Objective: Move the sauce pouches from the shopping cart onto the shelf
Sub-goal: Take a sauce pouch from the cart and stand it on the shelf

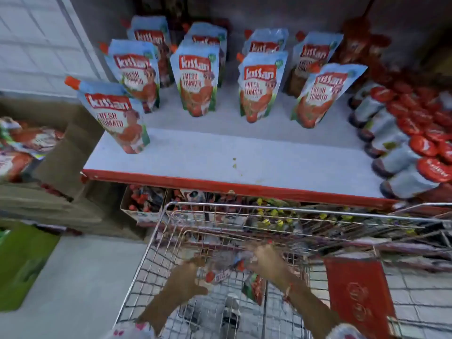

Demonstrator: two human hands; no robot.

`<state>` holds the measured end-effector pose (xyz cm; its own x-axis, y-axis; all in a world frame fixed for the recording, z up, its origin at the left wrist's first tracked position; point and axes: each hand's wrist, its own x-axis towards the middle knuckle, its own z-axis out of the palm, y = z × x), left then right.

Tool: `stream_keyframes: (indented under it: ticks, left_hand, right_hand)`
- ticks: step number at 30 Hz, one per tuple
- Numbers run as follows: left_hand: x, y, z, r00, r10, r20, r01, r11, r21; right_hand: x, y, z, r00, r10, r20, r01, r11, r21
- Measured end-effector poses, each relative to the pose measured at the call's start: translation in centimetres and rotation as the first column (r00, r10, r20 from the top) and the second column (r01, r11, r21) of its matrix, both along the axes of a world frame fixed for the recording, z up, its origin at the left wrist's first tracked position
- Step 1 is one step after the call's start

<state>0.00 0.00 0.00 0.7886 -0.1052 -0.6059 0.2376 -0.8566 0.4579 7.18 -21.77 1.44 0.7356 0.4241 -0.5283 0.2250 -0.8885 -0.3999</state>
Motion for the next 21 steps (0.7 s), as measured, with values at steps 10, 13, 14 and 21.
stream_keyframes:
  ticks: [10, 13, 14, 21]
  left_hand:
    - [-0.8, -1.4, -4.4, 0.897, 0.441, 0.039, -0.432, 0.891, -0.138]
    - [-0.2, -0.2, -4.0, 0.868, 0.495, 0.021, -0.482, 0.854, -0.194]
    - [-0.1, 0.4, -4.0, 0.874, 0.485, 0.035, -0.466, 0.856, -0.226]
    - [0.8, 2.4, 0.9, 0.855, 0.456, 0.248, -0.335, 0.85, -0.407]
  right_hand:
    - [1.2, 3.7, -4.4, 0.999, 0.001, -0.047, -0.005, 0.996, -0.087]
    - [1.4, 3.9, -3.6, 0.998, -0.05, -0.039, 0.05, 0.999, 0.014]
    - [1.4, 3.9, -2.7, 0.996, -0.085, -0.039, 0.087, 0.994, 0.064]
    - [1.5, 3.4, 3.0, 0.983, -0.182, -0.009, 0.177, 0.937, 0.3]
